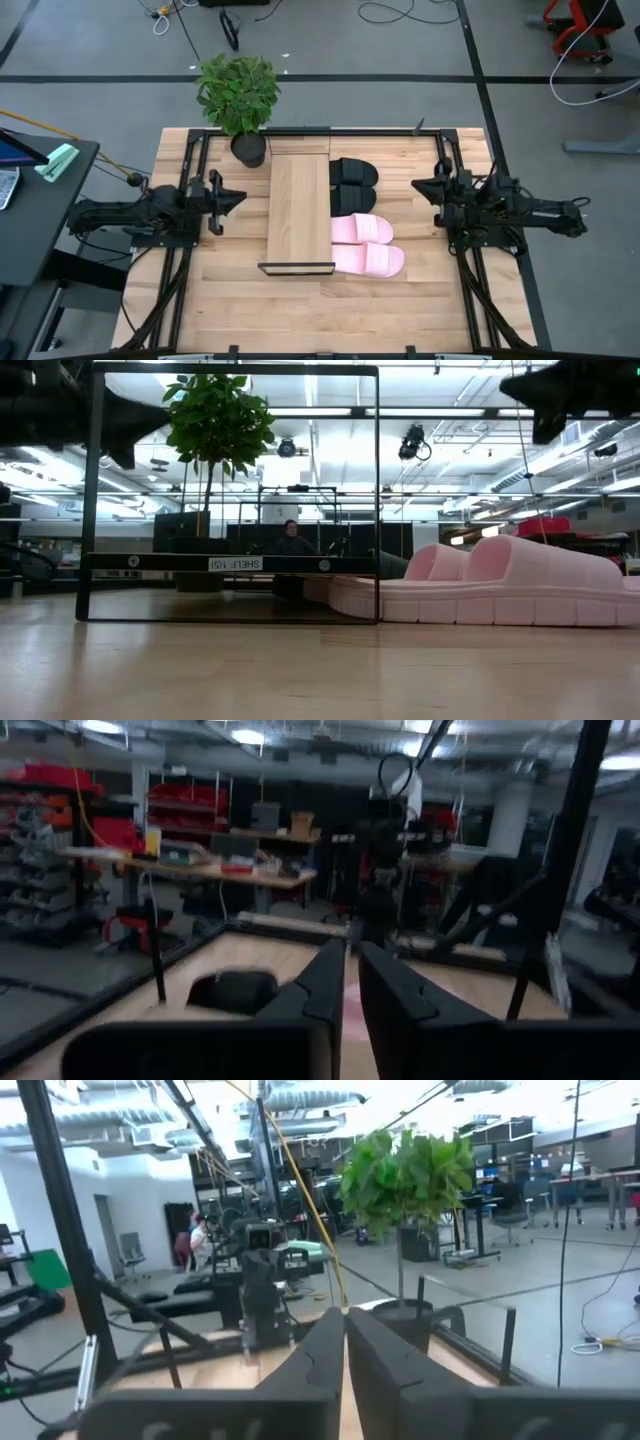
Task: Pick and place slides into the shelf
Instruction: Put the bottom pink slipper on the shelf
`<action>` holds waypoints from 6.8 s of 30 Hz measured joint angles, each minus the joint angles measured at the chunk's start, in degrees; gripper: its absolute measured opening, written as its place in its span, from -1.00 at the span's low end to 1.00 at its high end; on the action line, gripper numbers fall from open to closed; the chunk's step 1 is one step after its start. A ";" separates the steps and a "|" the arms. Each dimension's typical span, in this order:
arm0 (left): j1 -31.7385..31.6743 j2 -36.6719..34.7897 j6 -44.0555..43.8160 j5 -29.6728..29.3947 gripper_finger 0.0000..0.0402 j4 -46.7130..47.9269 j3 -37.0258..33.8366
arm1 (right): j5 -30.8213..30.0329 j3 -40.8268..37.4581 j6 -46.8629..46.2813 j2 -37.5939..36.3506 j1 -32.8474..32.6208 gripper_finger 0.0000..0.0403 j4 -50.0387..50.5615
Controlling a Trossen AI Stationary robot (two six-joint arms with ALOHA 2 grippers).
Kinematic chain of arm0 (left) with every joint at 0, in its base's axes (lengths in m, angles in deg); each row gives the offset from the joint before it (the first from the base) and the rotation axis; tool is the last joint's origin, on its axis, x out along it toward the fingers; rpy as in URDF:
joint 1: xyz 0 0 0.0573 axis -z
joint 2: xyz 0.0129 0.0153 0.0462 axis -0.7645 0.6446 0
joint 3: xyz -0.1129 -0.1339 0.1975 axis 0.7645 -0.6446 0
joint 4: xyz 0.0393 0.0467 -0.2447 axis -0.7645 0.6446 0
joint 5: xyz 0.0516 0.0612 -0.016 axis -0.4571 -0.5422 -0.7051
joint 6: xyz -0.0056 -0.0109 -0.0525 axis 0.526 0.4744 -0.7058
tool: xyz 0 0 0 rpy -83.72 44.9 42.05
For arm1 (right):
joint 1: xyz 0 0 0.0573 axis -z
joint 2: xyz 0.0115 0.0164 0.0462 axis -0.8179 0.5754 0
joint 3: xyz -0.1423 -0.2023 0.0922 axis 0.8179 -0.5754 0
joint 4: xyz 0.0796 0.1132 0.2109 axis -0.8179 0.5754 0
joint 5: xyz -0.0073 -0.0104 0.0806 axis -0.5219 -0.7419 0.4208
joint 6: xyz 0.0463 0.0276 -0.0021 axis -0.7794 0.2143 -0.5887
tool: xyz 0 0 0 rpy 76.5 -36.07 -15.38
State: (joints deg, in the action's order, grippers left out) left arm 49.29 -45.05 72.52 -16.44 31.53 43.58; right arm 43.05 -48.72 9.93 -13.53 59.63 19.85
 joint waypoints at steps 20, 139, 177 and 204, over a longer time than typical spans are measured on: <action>0.11 22.34 10.82 -0.01 -0.57 1.37 13.53 | 0.14 26.56 -11.56 33.90 0.00 -0.75 41.93; 3.80 33.40 12.26 -1.08 -0.50 3.99 14.31 | -10.53 14.08 -92.96 52.73 -39.67 -0.99 28.87; 3.82 33.42 12.22 -1.06 -0.54 5.28 14.31 | -11.49 51.09 -65.75 53.75 -26.25 -0.99 56.17; 3.82 33.26 9.35 5.78 -0.57 9.23 14.31 | 15.19 51.48 -26.48 71.65 -1.52 -0.99 25.63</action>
State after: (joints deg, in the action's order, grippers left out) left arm 53.11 -11.79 81.87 -10.66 40.75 57.89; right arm 58.24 2.77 -16.55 58.11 58.11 45.47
